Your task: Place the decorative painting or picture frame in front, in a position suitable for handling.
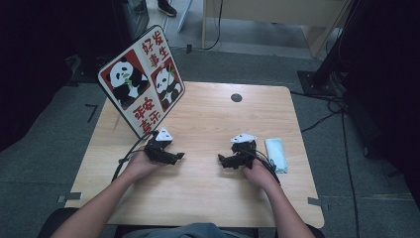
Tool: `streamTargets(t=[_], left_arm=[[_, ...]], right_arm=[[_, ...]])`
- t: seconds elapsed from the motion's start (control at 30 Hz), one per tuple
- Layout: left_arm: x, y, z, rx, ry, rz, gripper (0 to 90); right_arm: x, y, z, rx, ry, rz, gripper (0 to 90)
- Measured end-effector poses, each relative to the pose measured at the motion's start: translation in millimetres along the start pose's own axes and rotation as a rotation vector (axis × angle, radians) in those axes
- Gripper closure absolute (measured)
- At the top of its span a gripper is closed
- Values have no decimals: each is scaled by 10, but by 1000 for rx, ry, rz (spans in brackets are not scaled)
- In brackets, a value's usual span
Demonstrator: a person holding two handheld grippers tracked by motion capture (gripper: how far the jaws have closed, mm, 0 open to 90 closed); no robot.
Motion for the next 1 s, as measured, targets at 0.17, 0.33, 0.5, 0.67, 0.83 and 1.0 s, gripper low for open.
streamTargets(t=[0.17, 0.33, 0.5, 0.67, 0.83, 1.0], left_arm=[[-91, -291, 96, 6, -26, -40, 334], [-216, -493, 46, -9, -35, -39, 337], [-341, -649, -23, -18, -62, -31, 382], [-392, -723, -67, -27, -65, -7, 379], [-455, -844, -83, -44, -78, 11, 382], [-506, -1025, -113, -31, -95, 36, 391]], right_arm=[[0, 1, 0, 0, -1, 0, 0], [-1, 0, 0, 0, -1, 0, 0], [-1, 0, 0, 0, -1, 0, 0], [-1, 0, 0, 0, -1, 0, 0], [-2, 0, -1, 1, 0, 0, 0], [-5, -2, -3, -1, 2, -1, 0]])
Point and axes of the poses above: each handheld gripper's, and its own axes: y roughly forward along the jaws, z roughly out of its top, x roughly to its right, the point moved 2 cm from there along y, roughly forward along the jaws, and after that the axes turned 6 degrees about y, right-handed, at the moved point
